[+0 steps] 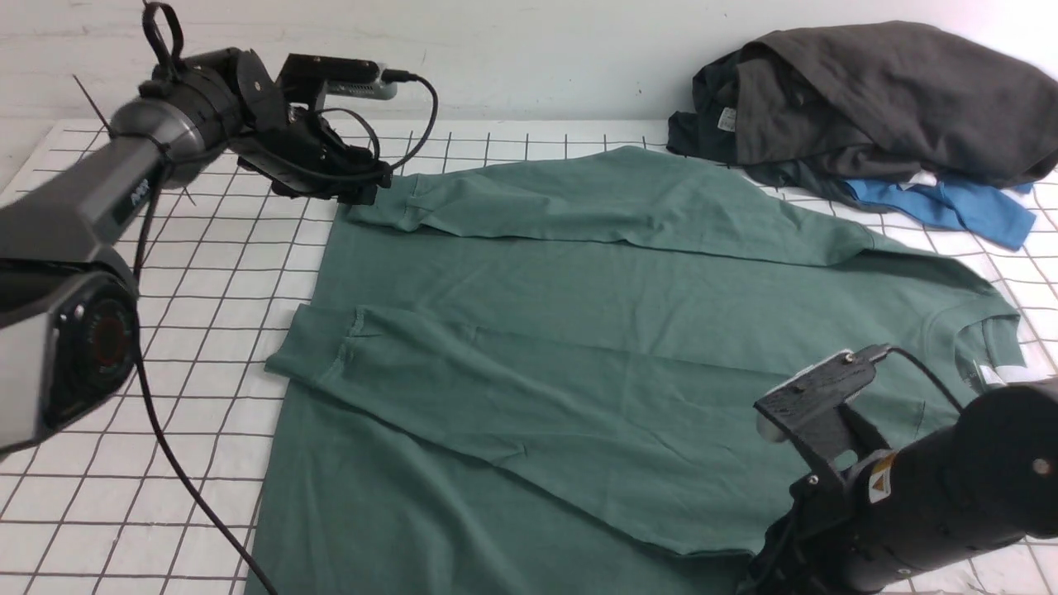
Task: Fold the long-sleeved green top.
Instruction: Use the left arm to clamp the cuff farthest from it, then use the left arm to drag and drop the cuff onto the cuff closest to the left arm
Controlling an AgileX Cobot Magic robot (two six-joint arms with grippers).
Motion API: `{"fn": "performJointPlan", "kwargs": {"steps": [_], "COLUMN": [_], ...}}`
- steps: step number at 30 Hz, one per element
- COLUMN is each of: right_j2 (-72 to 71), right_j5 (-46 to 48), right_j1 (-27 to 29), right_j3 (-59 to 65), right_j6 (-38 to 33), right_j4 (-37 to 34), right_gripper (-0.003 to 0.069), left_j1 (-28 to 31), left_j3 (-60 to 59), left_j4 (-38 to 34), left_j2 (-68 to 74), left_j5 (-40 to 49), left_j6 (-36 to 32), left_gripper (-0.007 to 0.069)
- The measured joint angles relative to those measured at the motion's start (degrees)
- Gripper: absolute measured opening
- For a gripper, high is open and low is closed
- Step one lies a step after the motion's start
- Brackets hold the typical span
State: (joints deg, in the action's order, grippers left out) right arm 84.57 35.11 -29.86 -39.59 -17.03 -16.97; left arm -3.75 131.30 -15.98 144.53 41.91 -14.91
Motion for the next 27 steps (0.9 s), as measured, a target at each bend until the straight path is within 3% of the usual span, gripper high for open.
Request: {"fn": "performJointPlan", "kwargs": {"steps": [5, 7, 8, 9, 10, 11, 12, 15, 20, 25, 27], "right_j2": [0.1, -1.7, -1.7, -3.4, -3.6, -5.2, -6.2, -8.1, -14.2, -18.0, -19.8], "right_j5": [4.5, 5.6, 5.6, 5.4, 5.3, 4.3, 3.6, 2.0, -0.5, 0.5, 1.9], "right_j1": [-1.3, -1.9, -1.9, -1.9, -1.9, -1.9, -1.9, -1.9, -1.9, -1.9, -1.9], "right_j3": [0.0, 0.0, 0.0, -0.1, -0.1, -0.1, -0.1, -0.1, -0.1, 0.0, 0.0], "right_j6": [6.6, 8.5, 8.6, 8.8, 8.8, 9.0, 9.0, 9.2, 14.5, 20.0, 23.2], "right_j4": [5.1, 7.2, 7.2, 7.8, 8.1, 9.5, 10.6, 13.1, 21.3, 27.5, 30.6], "right_gripper": [-0.0011, -0.0011, -0.0011, -0.0011, -0.0011, -0.0011, -0.0011, -0.0011, -0.0011, -0.0010, -0.0010], "left_j1": [0.0, 0.0, 0.0, 0.0, 0.0, 0.0, 0.0, 0.0, -0.1, -1.5, -2.3], "left_j3": [7.8, 8.9, 8.9, 9.2, 9.3, 9.9, 10.6, 13.0, 26.6, 24.8, 18.4], "left_j4": [-0.1, -0.8, -0.9, -2.3, -2.4, -4.3, -5.2, -6.6, -7.5, -1.5, 2.5], "left_j2": [6.7, 7.9, 8.0, 8.1, 8.1, 8.1, 8.0, 7.5, 0.0, -13.2, -21.3], "left_j5": [0.0, 0.1, 0.2, 1.0, 1.0, 2.8, 4.4, 8.8, 27.1, 29.0, 29.1], "left_j6": [-0.5, -1.5, -1.6, -3.3, -3.6, -6.3, -7.8, -9.7, -5.7, 1.5, 3.6], "left_gripper": [0.0344, 0.0248, 0.0239, 0.0153, 0.0141, 0.0055, 0.0029, 0.0008, 0.0005, 0.0005, 0.0005]}}
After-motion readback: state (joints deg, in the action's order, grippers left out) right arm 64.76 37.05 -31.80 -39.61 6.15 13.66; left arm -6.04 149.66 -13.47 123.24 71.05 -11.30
